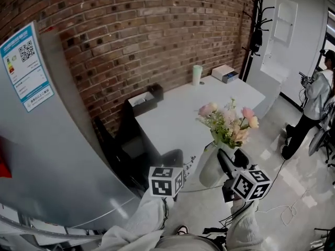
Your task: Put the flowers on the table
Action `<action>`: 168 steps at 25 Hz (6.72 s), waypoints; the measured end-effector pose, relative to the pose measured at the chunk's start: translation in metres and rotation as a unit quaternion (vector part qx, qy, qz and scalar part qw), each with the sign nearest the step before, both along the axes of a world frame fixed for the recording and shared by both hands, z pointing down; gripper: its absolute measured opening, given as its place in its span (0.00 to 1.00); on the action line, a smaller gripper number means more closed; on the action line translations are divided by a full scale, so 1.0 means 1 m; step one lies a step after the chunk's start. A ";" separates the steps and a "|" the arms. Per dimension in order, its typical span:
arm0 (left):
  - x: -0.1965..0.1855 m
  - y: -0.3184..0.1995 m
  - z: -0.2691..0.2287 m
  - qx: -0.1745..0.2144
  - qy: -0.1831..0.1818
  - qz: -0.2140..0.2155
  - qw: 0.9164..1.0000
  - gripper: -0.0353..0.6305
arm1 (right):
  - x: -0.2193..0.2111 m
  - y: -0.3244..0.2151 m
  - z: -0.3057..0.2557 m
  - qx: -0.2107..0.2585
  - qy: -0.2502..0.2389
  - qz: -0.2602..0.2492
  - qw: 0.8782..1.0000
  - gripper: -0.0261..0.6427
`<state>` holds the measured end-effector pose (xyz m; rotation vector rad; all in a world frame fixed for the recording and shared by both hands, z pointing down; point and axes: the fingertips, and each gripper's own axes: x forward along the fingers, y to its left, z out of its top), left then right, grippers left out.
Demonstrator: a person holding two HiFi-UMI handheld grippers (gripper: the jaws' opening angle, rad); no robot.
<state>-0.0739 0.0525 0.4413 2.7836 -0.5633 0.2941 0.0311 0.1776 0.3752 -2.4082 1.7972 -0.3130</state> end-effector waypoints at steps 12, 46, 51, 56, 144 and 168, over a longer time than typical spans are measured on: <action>0.072 -0.022 0.023 -0.012 -0.019 -0.014 1.000 0.06 | 0.068 -0.022 0.023 -0.013 -0.010 -0.023 1.000 0.41; 0.260 -0.255 0.006 -0.017 0.015 -0.037 0.999 0.06 | 0.243 -0.261 0.018 -0.035 0.017 -0.072 0.997 0.41; 0.258 -0.269 0.021 -0.035 0.003 -0.044 0.998 0.06 | 0.246 -0.277 0.027 -0.052 0.006 -0.077 0.996 0.41; 0.250 -0.282 0.031 -0.040 -0.004 -0.055 0.998 0.06 | 0.243 -0.300 0.033 -0.053 0.000 -0.091 0.994 0.41; 0.181 -0.443 0.127 -0.141 -0.085 -0.388 0.907 0.06 | 0.155 -0.633 0.155 -0.040 0.057 -0.506 0.860 0.41; 0.178 -0.408 0.108 -0.135 -0.079 -0.401 0.903 0.06 | 0.167 -0.595 0.163 -0.065 0.080 -0.499 0.860 0.41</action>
